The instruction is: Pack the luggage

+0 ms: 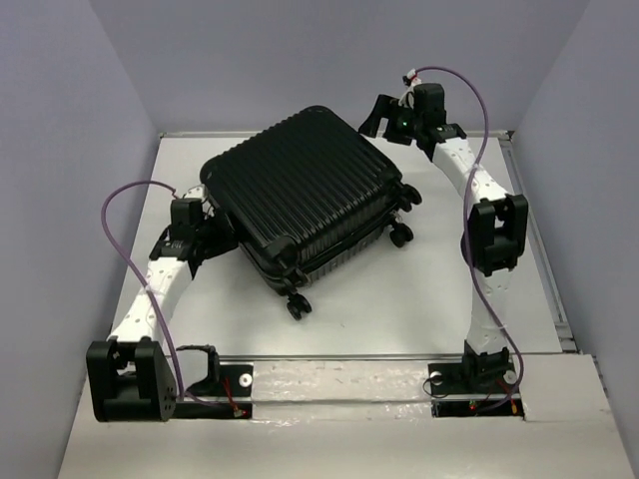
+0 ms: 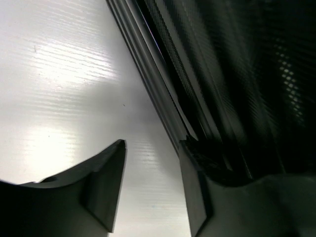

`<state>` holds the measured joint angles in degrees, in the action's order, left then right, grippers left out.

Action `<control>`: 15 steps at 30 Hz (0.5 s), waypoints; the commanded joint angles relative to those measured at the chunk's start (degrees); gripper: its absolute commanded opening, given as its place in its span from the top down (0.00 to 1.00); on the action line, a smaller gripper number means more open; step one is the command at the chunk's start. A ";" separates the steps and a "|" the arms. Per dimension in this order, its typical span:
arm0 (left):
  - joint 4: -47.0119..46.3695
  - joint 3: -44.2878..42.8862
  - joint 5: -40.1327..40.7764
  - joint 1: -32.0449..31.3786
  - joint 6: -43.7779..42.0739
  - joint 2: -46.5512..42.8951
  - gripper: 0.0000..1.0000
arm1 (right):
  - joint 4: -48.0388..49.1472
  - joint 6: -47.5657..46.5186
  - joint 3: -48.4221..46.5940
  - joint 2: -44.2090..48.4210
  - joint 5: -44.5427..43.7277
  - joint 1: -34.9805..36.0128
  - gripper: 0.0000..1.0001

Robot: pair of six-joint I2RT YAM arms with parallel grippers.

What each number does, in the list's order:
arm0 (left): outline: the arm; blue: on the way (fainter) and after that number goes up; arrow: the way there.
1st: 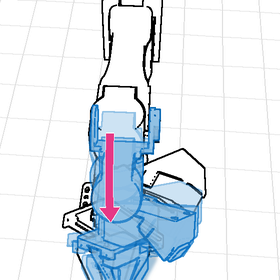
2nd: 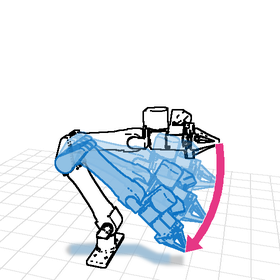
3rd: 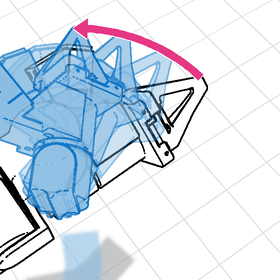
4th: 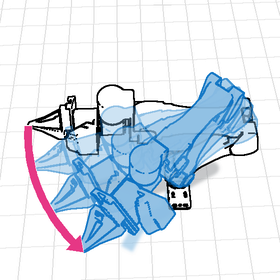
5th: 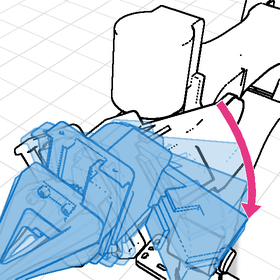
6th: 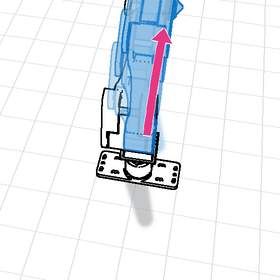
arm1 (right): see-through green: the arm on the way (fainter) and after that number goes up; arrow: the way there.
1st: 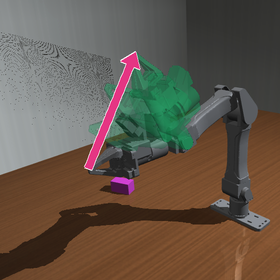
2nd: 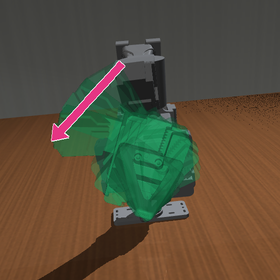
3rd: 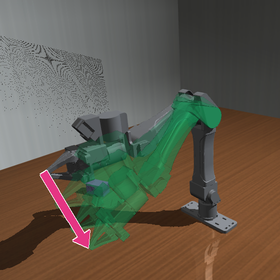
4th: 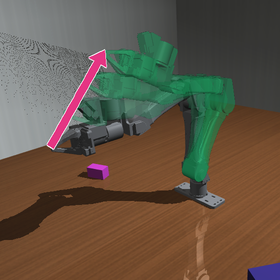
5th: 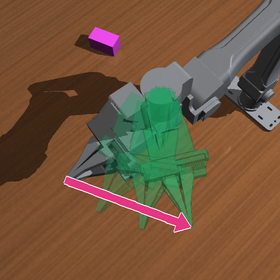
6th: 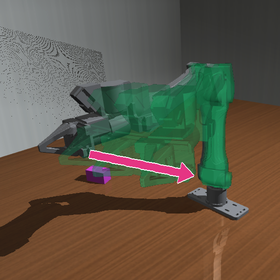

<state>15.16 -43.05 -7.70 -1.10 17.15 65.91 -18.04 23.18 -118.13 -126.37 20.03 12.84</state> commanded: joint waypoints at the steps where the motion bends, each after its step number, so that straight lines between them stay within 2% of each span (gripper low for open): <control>1: -1.98 -7.02 3.78 -1.97 1.49 -8.58 0.38 | -4.37 -3.57 4.82 14.17 -2.68 2.80 0.06; 2: -1.97 -8.53 9.58 -1.97 1.40 -9.82 0.36 | -4.11 -4.97 8.92 16.48 -6.02 2.80 0.07; 3: -2.15 -9.85 11.46 -1.89 1.40 -12.18 0.36 | -3.93 -5.25 11.05 18.76 -6.84 2.80 0.08; 5: -3.11 -13.19 14.11 -1.88 1.57 -13.43 0.35 | -2.53 -5.69 16.23 26.06 -7.46 2.80 0.21; 6: -3.55 -16.60 14.73 -1.88 1.83 -13.53 0.35 | 0.09 -5.43 19.22 28.61 -6.94 2.80 0.36; 7: -4.95 -18.20 14.74 -1.88 2.53 -13.00 0.34 | 1.16 -5.16 25.08 31.15 -6.15 2.80 0.71; 8: -5.66 -21.26 14.30 -1.88 2.89 -12.04 0.33 | 2.12 -4.20 28.18 36.23 -4.93 2.80 0.84; 9: -6.27 -22.77 12.82 -1.88 3.76 -10.55 0.31 | 5.18 -3.85 31.52 38.89 -3.35 2.80 0.93; 10: -6.98 -24.61 11.76 -1.88 4.12 -6.36 0.31 | 6.95 -3.50 38.69 41.61 -0.90 4.80 0.93; 12: -7.16 -30.15 8.43 -1.71 4.82 1.62 0.30 | 10.56 -2.44 45.76 48.91 0.53 7.71 0.93; 14: -7.68 -35.84 5.62 -1.27 5.00 7.10 0.29 | 12.06 -2.18 54.79 52.78 -0.78 12.79 0.93; 15: -7.34 -38.05 4.64 -0.75 4.83 12.61 0.28 | 12.33 -2.00 57.28 55.93 -1.91 14.04 0.93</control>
<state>8.93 -74.06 2.04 -2.87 20.64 62.78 -11.70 20.40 -73.25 -76.64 17.30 19.14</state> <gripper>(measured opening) 0.705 0.070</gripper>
